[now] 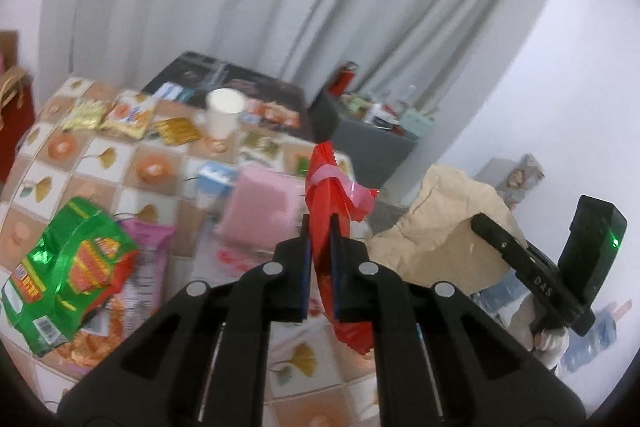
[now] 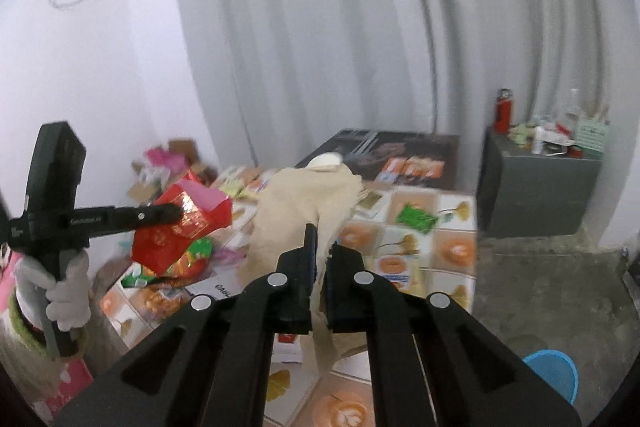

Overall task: Collect trash
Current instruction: 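Carry both bags over the blue wastebasket and open both tools to drop them, then move both tools back over the table toward the pink mesh sponge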

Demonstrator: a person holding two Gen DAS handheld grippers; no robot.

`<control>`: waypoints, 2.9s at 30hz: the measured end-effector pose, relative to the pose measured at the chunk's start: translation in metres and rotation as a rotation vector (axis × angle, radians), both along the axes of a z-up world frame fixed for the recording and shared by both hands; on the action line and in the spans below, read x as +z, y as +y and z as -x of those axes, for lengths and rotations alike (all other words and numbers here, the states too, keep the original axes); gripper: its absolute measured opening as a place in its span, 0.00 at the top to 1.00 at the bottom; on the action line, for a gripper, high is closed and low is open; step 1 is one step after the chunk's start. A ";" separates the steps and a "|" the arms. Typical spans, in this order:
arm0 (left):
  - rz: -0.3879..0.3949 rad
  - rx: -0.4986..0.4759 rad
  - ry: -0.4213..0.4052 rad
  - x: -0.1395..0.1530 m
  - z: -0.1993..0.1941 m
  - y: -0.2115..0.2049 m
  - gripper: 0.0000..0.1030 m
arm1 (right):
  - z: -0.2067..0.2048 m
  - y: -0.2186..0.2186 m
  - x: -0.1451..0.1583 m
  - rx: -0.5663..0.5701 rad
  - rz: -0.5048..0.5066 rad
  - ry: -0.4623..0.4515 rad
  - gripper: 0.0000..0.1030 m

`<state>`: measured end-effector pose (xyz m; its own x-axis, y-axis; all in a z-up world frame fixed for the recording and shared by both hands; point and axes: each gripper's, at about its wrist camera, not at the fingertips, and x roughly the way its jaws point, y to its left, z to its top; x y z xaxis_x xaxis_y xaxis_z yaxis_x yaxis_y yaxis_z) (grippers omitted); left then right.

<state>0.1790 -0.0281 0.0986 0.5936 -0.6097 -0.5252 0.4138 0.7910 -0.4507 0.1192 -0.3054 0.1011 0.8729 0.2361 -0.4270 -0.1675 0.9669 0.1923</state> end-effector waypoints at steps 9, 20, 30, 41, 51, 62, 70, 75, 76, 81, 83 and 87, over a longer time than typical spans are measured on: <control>-0.086 -0.311 0.039 -0.006 0.018 -0.174 0.94 | 0.089 -0.136 -0.031 -0.353 -0.100 0.080 0.96; -0.356 -0.644 0.247 -0.124 0.043 -0.442 0.94 | 0.152 -0.285 -0.164 -0.715 -0.303 0.339 0.96; -0.496 -0.652 0.396 -0.245 0.004 -0.547 0.94 | 0.091 -0.369 -0.265 -0.803 -0.403 0.478 0.96; -0.559 -0.589 0.427 -0.317 -0.027 -0.583 0.54 | 0.034 -0.404 -0.336 -0.842 -0.399 0.619 0.59; -0.519 -0.615 0.370 -0.290 -0.029 -0.558 0.48 | 0.056 -0.388 -0.316 -0.869 -0.399 0.537 0.56; -0.455 -0.627 0.136 -0.148 0.012 -0.439 0.25 | 0.113 -0.257 -0.200 -0.912 -0.202 0.274 0.25; -0.345 -0.469 0.120 -0.090 0.018 -0.304 0.17 | 0.138 -0.157 -0.140 -0.812 -0.116 0.144 0.11; -0.218 -0.413 0.114 -0.073 0.032 -0.236 0.15 | 0.146 -0.119 -0.102 -0.749 -0.055 0.057 0.08; -0.190 -0.409 0.109 -0.070 0.036 -0.224 0.15 | 0.148 -0.112 -0.096 -0.741 -0.046 0.035 0.07; -0.101 -0.354 0.072 -0.053 0.048 -0.169 0.12 | 0.150 -0.081 -0.070 -0.696 -0.036 -0.026 0.07; -0.059 -0.312 0.073 -0.047 0.049 -0.147 0.10 | 0.149 -0.073 -0.064 -0.676 -0.051 -0.038 0.07; 0.007 -0.252 0.088 -0.041 0.048 -0.111 0.08 | 0.150 -0.061 -0.051 -0.653 -0.101 -0.066 0.07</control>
